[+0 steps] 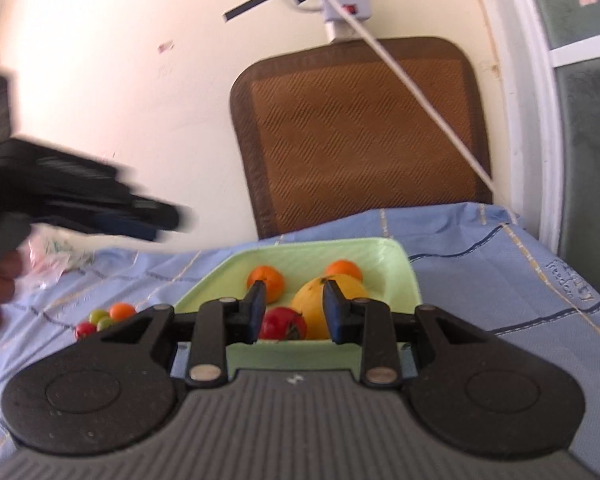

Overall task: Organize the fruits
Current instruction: 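Release the orange into the basket with the left gripper while the right releases the tomato there, then grasp a red tomato with the left gripper while the right gripper grasps a green tomato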

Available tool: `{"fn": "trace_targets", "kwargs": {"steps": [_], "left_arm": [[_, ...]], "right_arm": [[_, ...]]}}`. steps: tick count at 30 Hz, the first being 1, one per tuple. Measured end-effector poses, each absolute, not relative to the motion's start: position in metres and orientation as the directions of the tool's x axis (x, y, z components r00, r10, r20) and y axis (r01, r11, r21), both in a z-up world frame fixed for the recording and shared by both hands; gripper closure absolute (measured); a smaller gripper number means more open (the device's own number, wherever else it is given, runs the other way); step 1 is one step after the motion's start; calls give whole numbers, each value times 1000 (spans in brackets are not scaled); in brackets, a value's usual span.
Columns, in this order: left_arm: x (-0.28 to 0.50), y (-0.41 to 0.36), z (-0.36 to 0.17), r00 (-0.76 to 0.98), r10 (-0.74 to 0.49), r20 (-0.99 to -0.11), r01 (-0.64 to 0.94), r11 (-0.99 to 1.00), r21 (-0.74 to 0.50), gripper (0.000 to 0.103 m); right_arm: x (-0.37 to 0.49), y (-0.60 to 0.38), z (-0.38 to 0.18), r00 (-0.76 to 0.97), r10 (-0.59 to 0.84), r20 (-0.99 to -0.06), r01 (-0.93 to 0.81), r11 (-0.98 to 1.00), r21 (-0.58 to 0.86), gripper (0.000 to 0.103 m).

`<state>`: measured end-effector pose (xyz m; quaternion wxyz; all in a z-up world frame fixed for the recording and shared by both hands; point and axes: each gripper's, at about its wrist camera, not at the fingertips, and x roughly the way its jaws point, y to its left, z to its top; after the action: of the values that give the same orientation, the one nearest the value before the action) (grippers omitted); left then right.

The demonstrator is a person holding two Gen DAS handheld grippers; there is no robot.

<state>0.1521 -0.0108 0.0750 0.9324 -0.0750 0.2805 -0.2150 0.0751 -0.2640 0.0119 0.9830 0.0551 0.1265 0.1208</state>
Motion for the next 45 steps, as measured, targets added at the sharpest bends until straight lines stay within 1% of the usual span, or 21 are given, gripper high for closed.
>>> {"fn": "trace_targets", "kwargs": {"steps": [3, 5, 7, 8, 10, 11, 15, 18, 21, 23, 25, 28, 34, 37, 41, 43, 45], "left_arm": [[131, 35, 77, 805, -345, -483, 260, 936, -236, 58], [118, 58, 71, 819, -287, -496, 203, 955, -217, 58], [108, 72, 61, 812, -262, -521, 179, 962, -205, 58], [104, 75, 55, 806, -256, -533, 177, 965, -195, 57], [98, 76, 42, 795, -251, -553, 181, 967, -179, 49], [97, 75, 37, 788, -253, -561, 187, 967, -173, 48], [95, 56, 15, 768, -265, -583, 244, 963, -117, 48], [101, 41, 1, 759, -243, -604, 261, 964, -59, 48], [110, 38, -12, 739, -218, -638, 244, 969, -49, 52], [110, 40, -13, 745, -219, -630, 236, 970, -58, 59], [111, 41, -13, 744, -230, -627, 245, 968, -64, 74], [106, 44, -11, 742, -232, -629, 257, 965, -53, 74], [82, 67, -12, 757, -214, -618, 237, 970, -46, 74], [77, 79, -13, 761, -226, -608, 221, 972, -84, 74], [81, 83, -13, 761, -235, -605, 212, 971, -111, 74], [82, 84, -13, 760, -243, -603, 215, 969, -119, 74], [83, 87, -13, 759, -253, -600, 216, 967, -135, 74]], "right_arm": [[73, -269, 13, 947, 242, -210, -208, 963, 173, 69], [73, -271, 14, 949, 242, -201, -203, 959, 197, 69], [71, -271, 17, 946, 258, -196, -213, 951, 225, 69], [69, -269, 18, 944, 267, -194, -220, 947, 234, 69], [63, -260, 20, 937, 289, -195, -242, 941, 235, 69], [61, -253, 20, 931, 306, -200, -259, 938, 230, 69], [55, -218, 20, 893, 381, -241, -345, 922, 177, 69], [58, -192, 17, 857, 417, -302, -392, 909, 140, 69], [64, -169, 10, 829, 421, -369, -424, 902, 77, 69], [70, -156, 7, 814, 420, -402, -443, 896, 39, 69], [76, -146, 6, 800, 426, -423, -463, 886, 17, 70], [83, -130, 6, 786, 436, -438, -495, 869, -23, 70], [105, -106, 5, 738, 481, -474, -552, 834, -13, 69], [116, -91, 1, 716, 491, -497, -578, 815, -28, 69], [133, -76, -7, 721, 423, -549, -557, 825, -95, 68], [136, -77, -11, 703, 420, -575, -561, 824, -84, 72], [128, -84, -11, 704, 427, -567, -556, 828, -67, 73]]}}
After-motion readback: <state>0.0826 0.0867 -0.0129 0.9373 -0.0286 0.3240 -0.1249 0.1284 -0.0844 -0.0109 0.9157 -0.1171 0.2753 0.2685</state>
